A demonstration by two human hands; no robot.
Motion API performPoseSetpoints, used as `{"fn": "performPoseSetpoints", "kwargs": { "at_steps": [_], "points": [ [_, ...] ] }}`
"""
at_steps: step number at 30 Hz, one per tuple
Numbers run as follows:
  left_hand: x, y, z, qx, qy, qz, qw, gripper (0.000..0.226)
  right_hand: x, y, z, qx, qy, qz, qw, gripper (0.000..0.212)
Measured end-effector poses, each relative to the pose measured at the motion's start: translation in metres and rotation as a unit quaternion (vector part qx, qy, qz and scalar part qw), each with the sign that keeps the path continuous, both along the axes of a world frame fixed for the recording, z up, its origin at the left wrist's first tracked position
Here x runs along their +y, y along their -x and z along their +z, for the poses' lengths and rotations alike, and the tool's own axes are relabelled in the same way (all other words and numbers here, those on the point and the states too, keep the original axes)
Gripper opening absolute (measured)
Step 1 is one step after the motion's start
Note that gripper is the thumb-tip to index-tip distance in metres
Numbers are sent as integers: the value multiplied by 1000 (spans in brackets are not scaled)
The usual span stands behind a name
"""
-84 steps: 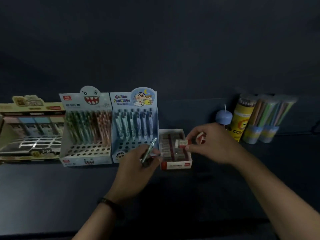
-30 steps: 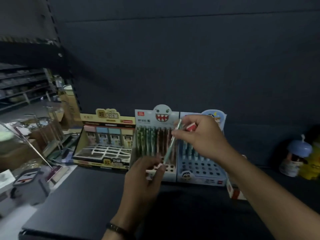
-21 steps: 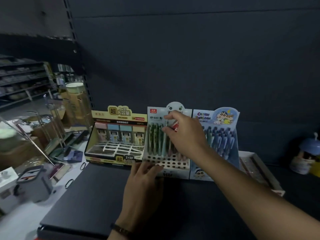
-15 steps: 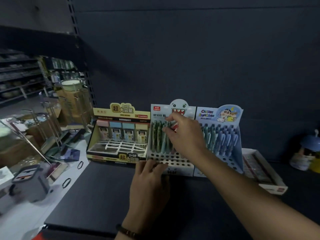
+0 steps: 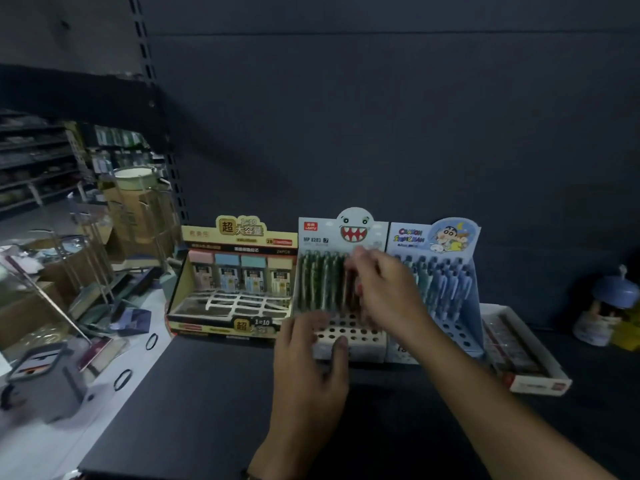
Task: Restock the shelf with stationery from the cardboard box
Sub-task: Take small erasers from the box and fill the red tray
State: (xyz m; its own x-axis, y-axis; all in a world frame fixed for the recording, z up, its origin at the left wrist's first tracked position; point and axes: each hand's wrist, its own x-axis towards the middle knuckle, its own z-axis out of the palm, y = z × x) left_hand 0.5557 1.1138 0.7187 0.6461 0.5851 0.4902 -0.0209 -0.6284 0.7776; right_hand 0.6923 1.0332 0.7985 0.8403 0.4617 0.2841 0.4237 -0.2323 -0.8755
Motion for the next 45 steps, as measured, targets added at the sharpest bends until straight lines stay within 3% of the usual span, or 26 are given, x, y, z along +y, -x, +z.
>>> {"fn": "performPoseSetpoints", "kwargs": {
  "at_steps": [2, 4, 6, 10, 18, 21, 24, 30, 33, 37, 40, 42, 45],
  "points": [
    [-17, -8, 15, -27, 213, -71, 974, 19, -20, -2, 0, 189, -66, 55, 978, 47],
    [-34, -19, 23, -28, 326, -121, 937, 15, -42, -3, 1, 300, -125, 89, 942, 35],
    [-51, -31, 26, -37, 332, -152, 930, 19, -62, -8, -1, 311, -136, 81, 937, 31],
    [-84, -58, 26, -52, 330, -192, 923, 22, -104, -19, -11, 216, -109, 36, 970, 32],
    [-130, -103, 27, -5, 236, -197, 952, 18, -173, -36, -24, 148, -155, -20, 977, 34],
    [-148, -117, 30, -9, 264, -214, 940, 11, -195, -47, -24, 173, -131, 1, 976, 26],
    [-161, -132, 29, -8, 347, -246, 905, 5, -212, -57, -26, 202, -132, -4, 970, 26],
    [-170, -145, 25, 59, 339, -280, 896, 12, -236, -72, -18, 307, -222, -2, 926, 29],
    [-176, -148, 28, 64, 351, -298, 885, 13, -242, -75, -21, 258, -191, -7, 947, 21],
    [-177, -154, 39, 57, 428, -328, 840, 35, -249, -74, -26, 61, -103, -34, 992, 13],
    [-176, -159, 40, 54, 411, -336, 846, 46, -251, -75, -29, -22, -81, -43, 996, 22],
    [-175, -161, 38, 40, 414, -336, 845, 39, -254, -79, -32, -53, -78, -55, 994, 24],
    [-169, -161, 36, 26, 415, -363, 834, 30, -261, -83, -29, -25, -79, -38, 996, 31]
  ]
}}
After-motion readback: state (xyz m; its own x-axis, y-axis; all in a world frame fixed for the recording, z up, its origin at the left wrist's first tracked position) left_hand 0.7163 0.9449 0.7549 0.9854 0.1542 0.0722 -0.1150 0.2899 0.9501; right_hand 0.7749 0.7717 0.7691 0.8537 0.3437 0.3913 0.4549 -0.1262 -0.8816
